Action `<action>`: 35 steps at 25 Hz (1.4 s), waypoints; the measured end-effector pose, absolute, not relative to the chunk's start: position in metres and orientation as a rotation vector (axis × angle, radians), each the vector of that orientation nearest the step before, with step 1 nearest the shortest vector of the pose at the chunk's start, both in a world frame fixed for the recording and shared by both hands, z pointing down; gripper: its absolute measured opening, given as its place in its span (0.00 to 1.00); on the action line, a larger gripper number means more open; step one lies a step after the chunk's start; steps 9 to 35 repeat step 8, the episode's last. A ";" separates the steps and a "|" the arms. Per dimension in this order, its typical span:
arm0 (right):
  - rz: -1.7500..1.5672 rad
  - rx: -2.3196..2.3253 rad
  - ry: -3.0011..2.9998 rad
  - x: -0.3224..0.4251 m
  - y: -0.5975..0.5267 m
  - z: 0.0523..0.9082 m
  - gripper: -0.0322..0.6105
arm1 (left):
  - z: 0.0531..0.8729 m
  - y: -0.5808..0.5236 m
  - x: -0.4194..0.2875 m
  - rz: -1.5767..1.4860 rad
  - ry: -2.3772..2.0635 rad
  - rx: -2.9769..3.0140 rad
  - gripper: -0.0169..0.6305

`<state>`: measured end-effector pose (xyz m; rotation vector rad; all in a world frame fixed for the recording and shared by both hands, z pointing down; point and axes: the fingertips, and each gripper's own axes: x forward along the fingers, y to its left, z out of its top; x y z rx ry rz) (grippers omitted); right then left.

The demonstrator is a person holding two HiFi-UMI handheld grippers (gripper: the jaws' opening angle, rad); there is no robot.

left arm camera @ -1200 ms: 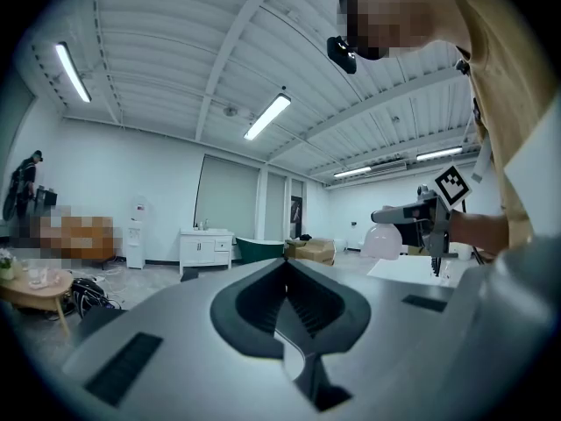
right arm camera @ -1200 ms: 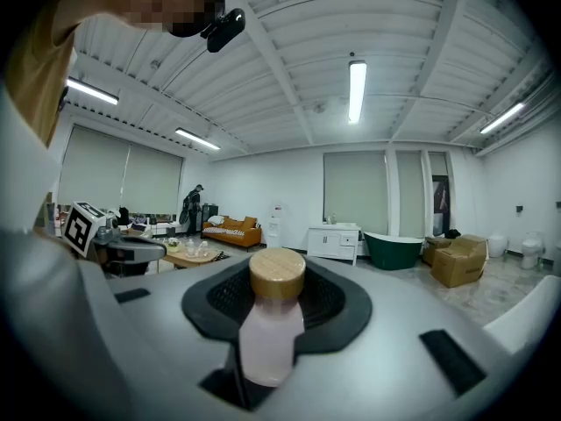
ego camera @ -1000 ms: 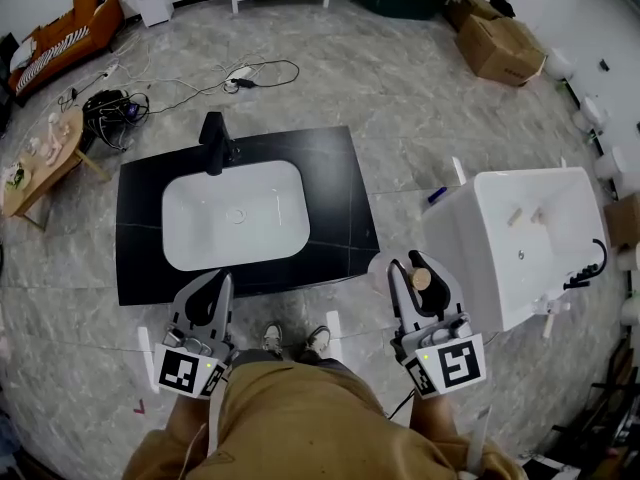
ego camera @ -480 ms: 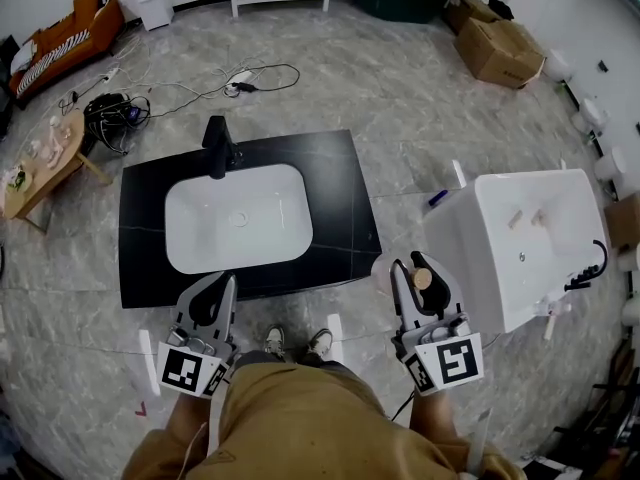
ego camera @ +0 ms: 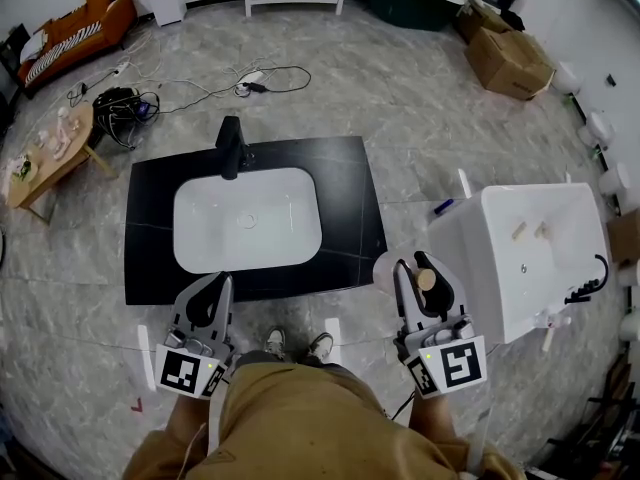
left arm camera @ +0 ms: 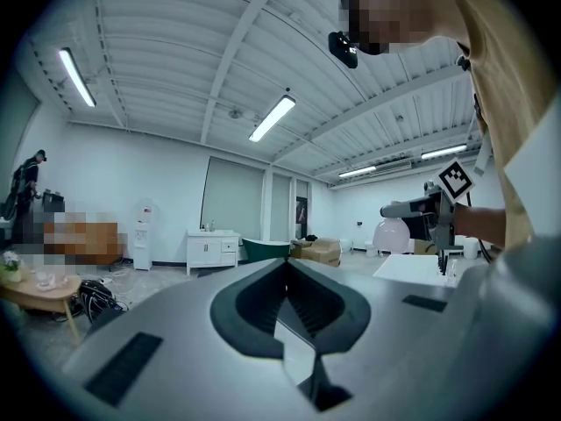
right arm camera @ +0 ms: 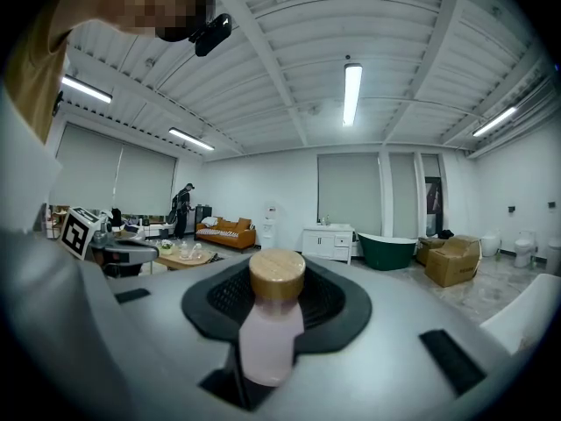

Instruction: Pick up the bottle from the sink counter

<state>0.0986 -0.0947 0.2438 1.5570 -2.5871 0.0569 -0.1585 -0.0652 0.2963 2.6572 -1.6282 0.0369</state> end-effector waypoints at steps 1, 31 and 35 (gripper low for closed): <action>0.056 1.556 -2.587 0.098 -0.096 0.244 0.24 | 0.297 -0.066 -0.160 0.036 -1.630 2.656 0.03; 0.058 1.559 -2.588 0.096 -0.093 0.238 0.24 | 0.291 -0.063 -0.162 0.030 -1.644 2.657 0.03; 0.058 1.559 -2.588 0.096 -0.093 0.238 0.24 | 0.291 -0.063 -0.162 0.030 -1.644 2.657 0.03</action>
